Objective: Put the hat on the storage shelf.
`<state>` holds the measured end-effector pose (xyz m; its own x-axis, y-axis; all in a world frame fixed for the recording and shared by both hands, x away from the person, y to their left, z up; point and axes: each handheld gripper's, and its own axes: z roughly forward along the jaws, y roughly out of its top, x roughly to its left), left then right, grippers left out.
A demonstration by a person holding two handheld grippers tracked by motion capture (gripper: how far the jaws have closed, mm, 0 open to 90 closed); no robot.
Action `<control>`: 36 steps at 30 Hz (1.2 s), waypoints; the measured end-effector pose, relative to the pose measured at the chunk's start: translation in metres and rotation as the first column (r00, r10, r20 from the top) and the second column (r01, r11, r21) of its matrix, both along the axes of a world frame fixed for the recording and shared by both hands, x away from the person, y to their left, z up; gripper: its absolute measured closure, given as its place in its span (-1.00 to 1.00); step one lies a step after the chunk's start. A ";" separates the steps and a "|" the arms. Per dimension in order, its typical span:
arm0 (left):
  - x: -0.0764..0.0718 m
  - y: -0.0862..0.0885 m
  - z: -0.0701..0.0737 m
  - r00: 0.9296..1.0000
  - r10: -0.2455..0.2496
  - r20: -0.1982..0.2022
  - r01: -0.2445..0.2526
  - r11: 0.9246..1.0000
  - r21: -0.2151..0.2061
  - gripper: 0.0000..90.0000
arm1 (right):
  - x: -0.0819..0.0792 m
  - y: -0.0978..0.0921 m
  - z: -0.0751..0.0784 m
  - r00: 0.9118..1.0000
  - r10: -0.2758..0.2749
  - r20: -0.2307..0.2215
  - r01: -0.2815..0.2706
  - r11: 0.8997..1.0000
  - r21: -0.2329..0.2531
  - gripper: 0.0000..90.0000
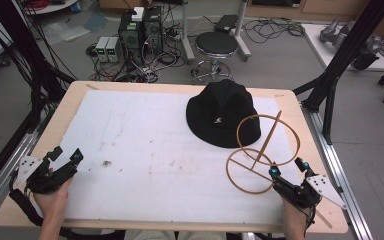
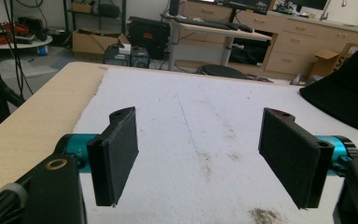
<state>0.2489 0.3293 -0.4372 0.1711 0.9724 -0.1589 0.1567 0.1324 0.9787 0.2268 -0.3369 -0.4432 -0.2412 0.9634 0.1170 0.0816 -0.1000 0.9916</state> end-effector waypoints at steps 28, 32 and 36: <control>0.001 -0.007 0.023 1.000 -0.028 0.006 0.028 1.000 0.013 -0.27 | 0.000 0.002 0.000 1.000 0.013 -0.001 -0.013 1.000 -0.013 -0.74; 0.010 -0.020 0.034 0.998 -0.063 0.008 0.062 0.995 0.081 -0.22 | -0.002 0.002 0.001 1.000 0.012 -0.001 -0.012 1.000 -0.013 -0.74; 0.018 -0.028 0.043 0.996 -0.086 0.010 0.085 0.994 0.075 -0.12 | 0.000 0.001 0.000 1.000 0.014 -0.008 -0.015 1.000 -0.008 -0.74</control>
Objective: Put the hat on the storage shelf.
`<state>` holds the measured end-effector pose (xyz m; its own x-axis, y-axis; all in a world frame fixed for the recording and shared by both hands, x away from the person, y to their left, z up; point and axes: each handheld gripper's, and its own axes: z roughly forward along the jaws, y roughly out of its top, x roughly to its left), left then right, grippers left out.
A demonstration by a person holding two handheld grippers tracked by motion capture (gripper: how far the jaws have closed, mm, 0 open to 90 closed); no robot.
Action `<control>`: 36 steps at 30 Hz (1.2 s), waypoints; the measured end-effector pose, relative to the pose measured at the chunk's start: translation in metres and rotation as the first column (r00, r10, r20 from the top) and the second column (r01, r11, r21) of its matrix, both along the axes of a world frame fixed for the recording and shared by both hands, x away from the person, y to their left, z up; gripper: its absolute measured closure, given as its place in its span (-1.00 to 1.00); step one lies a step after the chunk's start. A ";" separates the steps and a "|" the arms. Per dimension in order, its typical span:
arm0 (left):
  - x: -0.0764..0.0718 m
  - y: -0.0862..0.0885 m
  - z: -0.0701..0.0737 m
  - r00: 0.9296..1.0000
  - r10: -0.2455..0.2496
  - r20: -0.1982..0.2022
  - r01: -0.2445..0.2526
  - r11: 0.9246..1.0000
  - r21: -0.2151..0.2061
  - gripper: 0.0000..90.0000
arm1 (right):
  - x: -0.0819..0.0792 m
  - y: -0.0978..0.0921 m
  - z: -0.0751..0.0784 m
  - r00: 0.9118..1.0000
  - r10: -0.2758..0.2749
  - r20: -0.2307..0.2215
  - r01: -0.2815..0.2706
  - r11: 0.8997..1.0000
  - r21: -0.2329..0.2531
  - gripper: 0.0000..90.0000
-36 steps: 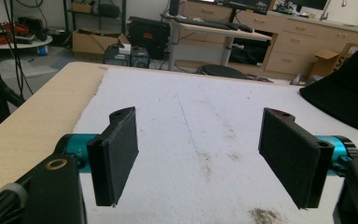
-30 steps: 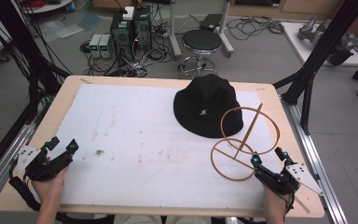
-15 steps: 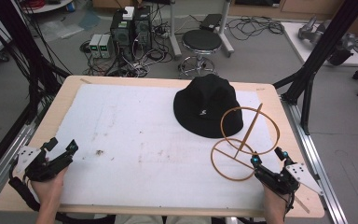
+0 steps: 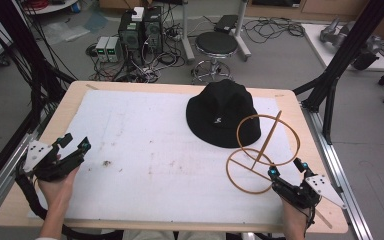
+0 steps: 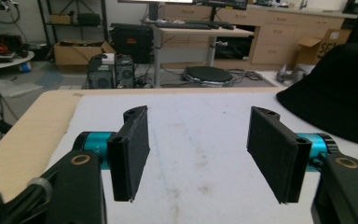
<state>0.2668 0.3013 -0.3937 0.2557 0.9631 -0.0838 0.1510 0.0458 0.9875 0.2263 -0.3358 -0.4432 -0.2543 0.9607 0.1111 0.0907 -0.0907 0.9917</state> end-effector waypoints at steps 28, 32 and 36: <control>0.067 -0.066 0.029 0.978 -0.191 -0.086 0.194 0.980 0.037 0.03 | -0.001 0.001 0.000 1.000 -0.002 0.002 0.002 1.000 0.003 -0.74; 0.075 -0.075 0.030 0.972 -0.214 -0.096 0.219 0.974 0.050 0.02 | -0.001 0.001 0.000 1.000 -0.001 0.004 0.001 1.000 0.003 -0.74; 0.086 -0.092 0.039 0.963 -0.253 -0.093 0.260 0.963 0.068 0.00 | -0.001 0.000 0.000 1.000 0.001 0.002 -0.001 1.000 0.003 -0.74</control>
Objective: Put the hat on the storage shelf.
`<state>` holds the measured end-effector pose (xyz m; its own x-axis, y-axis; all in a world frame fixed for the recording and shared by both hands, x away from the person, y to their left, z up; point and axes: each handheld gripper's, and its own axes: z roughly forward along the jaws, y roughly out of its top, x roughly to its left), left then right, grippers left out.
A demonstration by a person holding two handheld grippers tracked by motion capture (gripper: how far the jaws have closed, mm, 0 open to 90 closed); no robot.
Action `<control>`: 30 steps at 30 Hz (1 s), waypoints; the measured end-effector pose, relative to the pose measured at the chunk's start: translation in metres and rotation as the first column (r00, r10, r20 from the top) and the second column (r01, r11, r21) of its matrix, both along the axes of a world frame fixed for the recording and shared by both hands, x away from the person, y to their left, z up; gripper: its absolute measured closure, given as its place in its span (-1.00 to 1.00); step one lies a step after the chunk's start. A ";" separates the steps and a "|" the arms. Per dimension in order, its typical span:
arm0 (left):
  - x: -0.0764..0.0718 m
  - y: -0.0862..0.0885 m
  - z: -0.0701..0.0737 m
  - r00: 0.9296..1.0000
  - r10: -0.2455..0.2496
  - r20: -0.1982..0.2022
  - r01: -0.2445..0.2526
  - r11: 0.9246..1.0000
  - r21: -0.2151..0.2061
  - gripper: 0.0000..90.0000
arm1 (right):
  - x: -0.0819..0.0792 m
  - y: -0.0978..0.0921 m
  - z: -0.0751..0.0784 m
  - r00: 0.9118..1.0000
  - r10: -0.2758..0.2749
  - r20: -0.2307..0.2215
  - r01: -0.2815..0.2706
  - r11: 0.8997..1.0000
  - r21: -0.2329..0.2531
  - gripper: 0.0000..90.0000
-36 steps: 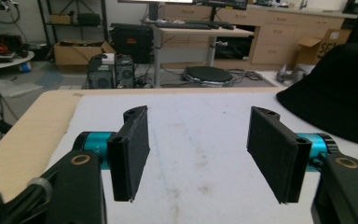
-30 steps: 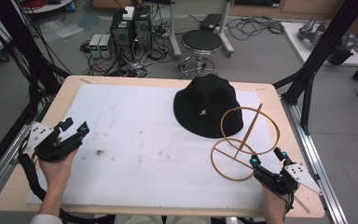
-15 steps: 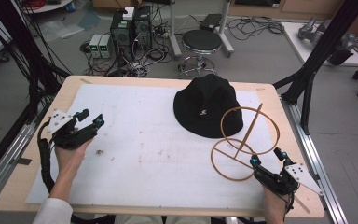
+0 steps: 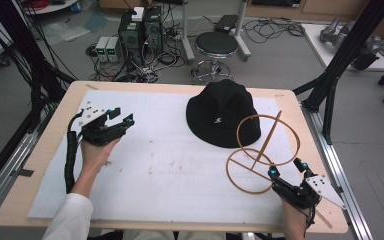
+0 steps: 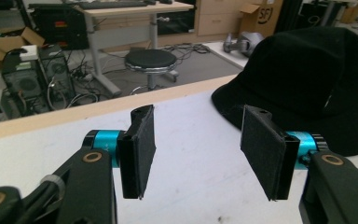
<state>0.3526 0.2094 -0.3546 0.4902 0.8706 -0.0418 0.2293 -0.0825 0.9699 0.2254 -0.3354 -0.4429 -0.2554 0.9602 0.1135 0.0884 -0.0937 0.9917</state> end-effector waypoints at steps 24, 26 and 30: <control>0.066 -0.119 0.020 0.977 -0.206 -0.053 0.209 0.976 0.061 -0.06 | -0.003 -0.003 0.000 1.000 0.002 0.003 -0.002 1.000 0.007 -0.74; 0.071 -0.128 0.015 0.974 -0.216 -0.065 0.220 0.974 0.056 -0.06 | -0.003 -0.003 0.000 1.000 0.003 0.005 -0.003 1.000 0.007 -0.74; 0.078 -0.143 0.009 0.970 -0.230 -0.079 0.235 0.971 0.051 -0.08 | -0.003 -0.004 -0.001 1.000 0.006 0.004 -0.006 1.000 0.010 -0.74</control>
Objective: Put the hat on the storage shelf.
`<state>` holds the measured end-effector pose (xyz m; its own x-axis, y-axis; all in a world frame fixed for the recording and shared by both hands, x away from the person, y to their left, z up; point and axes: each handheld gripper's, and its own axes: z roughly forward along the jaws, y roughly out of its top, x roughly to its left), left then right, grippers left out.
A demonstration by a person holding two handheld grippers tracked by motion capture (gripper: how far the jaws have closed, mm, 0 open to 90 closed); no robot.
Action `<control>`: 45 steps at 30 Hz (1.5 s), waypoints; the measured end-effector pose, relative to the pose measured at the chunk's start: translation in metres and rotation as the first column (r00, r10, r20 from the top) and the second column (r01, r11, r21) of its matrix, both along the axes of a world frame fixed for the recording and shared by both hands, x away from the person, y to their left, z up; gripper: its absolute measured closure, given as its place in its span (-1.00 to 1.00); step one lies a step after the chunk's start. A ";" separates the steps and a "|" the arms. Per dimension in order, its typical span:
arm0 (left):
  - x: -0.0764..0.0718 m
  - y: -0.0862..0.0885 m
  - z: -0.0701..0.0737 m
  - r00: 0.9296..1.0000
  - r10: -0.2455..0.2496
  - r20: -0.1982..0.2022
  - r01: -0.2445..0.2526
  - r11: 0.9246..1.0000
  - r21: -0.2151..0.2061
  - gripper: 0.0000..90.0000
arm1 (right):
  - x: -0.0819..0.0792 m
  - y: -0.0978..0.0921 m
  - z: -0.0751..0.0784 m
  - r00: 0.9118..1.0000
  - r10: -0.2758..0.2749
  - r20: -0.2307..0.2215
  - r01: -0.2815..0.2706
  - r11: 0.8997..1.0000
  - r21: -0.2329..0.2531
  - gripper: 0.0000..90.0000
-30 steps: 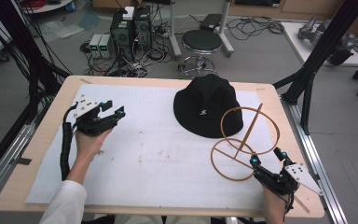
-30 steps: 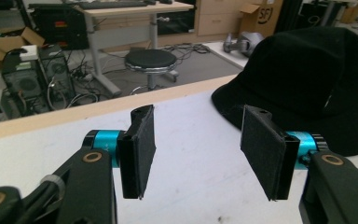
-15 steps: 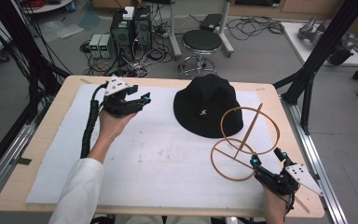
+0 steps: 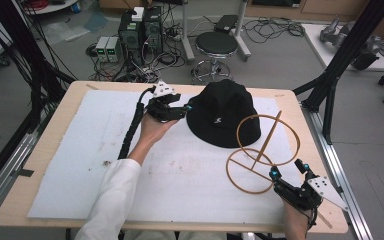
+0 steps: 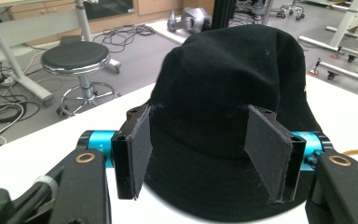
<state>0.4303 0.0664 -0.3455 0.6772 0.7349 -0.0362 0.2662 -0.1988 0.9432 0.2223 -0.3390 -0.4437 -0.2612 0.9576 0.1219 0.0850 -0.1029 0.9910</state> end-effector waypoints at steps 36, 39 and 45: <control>0.026 -0.124 -0.046 0.993 -0.016 -0.118 0.022 0.998 0.057 -0.11 | 0.002 0.003 0.000 1.000 0.023 -0.005 -0.023 1.000 -0.021 -0.74; 0.027 -0.125 -0.048 0.993 0.002 -0.118 0.004 0.999 0.052 -0.05 | 0.001 0.003 0.000 1.000 0.023 -0.004 -0.023 0.999 -0.022 -0.74; 0.028 -0.125 -0.048 0.988 0.086 -0.130 -0.078 0.995 0.067 0.57 | 0.001 0.003 0.000 1.000 0.025 -0.003 -0.025 0.999 -0.020 -0.74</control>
<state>0.4586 -0.0589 -0.3936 0.6070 0.7912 -0.0749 0.4058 -0.2275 0.8852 0.2238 -0.3358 -0.4439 -0.2851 0.9529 0.1030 0.0899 -0.0804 0.9927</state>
